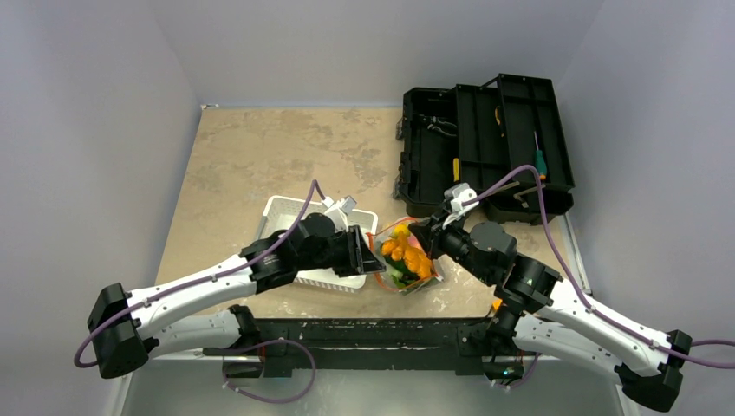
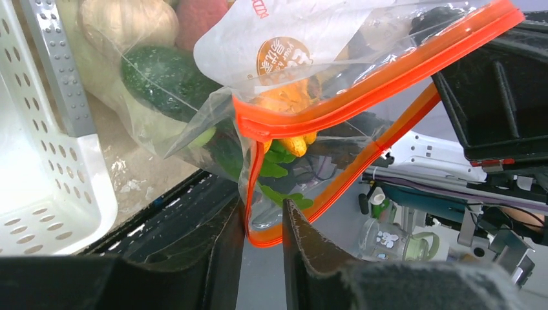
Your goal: Place the food in the zip-top bag and seal the zipper
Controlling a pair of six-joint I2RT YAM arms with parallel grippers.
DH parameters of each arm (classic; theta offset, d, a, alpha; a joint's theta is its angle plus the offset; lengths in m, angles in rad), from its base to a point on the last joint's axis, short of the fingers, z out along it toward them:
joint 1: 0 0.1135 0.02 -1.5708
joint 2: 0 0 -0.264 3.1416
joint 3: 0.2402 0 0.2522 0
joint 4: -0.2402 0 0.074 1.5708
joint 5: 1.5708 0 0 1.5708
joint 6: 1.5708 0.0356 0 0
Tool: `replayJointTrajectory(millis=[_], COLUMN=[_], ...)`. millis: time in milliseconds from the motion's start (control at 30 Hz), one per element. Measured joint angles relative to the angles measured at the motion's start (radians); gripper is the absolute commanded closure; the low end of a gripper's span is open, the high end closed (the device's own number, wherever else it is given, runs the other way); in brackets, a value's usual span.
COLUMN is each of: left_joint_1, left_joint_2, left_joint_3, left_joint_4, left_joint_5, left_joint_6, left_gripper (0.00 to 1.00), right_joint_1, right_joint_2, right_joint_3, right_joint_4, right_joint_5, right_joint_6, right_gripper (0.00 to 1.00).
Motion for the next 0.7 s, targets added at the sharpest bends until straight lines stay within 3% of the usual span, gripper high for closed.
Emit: replayJointTrajectory(millis=[100,233,400,700], left_joint_1=[0.000,0.000,0.000,0.036], left_joint_2=[0.005,0.019,0.020,-0.017], left_joint_3=[0.000,0.000,0.000,-0.035], left_joint_4=[0.013,0.033,0.053,0.166], left_joint_5=[0.003,0.010,0.013,0.013], left_joint_6=[0.000,-0.002,-0.019,-0.134], left_gripper=[0.77,1.00,1.00,1.00], right_joint_1=[0.000,0.000,0.000,0.000], right_joint_2=[0.000,0.002,0.011,0.002], right_joint_3=[0.000,0.000,0.000,0.005], right_joint_4=[0.000,0.000,0.000,-0.025], right_joint_5=[0.000,0.000,0.003,0.026], right_joint_6=[0.000,0.000,-0.001,-0.024], right_gripper=[1.00,1.00,1.00,0.68])
